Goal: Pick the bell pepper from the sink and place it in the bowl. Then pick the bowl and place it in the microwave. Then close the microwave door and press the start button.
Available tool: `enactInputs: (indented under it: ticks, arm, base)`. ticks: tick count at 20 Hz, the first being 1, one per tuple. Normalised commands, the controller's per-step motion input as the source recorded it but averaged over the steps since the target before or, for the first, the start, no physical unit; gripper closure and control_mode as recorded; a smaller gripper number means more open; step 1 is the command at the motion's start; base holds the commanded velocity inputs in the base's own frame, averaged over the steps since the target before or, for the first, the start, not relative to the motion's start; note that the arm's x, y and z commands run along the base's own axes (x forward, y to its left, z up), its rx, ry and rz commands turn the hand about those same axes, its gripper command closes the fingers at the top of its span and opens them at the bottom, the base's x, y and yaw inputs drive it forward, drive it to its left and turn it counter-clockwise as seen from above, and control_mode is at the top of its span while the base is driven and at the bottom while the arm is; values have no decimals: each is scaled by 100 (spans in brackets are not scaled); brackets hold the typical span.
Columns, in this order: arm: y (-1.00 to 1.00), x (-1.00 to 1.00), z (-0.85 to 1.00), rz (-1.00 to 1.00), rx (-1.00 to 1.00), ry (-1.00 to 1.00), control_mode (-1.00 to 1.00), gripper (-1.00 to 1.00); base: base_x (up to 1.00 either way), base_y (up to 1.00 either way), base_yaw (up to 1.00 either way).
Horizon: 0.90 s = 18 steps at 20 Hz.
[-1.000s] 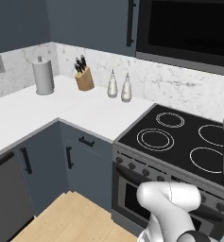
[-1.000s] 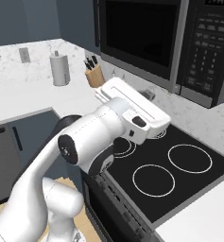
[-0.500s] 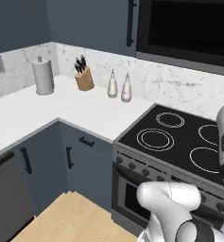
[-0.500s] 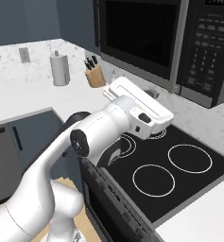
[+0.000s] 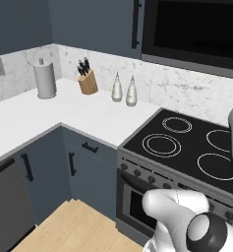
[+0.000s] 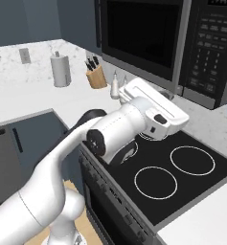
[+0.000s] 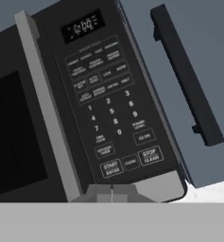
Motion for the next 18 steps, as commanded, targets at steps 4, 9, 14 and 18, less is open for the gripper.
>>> enactInputs:
  ticks: [4,9,14,18]
  arm:
    - [0,19,-9,-6,0,0,-100,100]
    - [-7,30,-8,-4,0,0,-100,100]
    - [-7,33,-5,-2,0,0,-100,100]
    - [-20,29,0,0,0,0,-100,100]
  base:
    - [0,0,0]
    - [0,0,0]
    - [0,0,0]
    - [0,0,0]
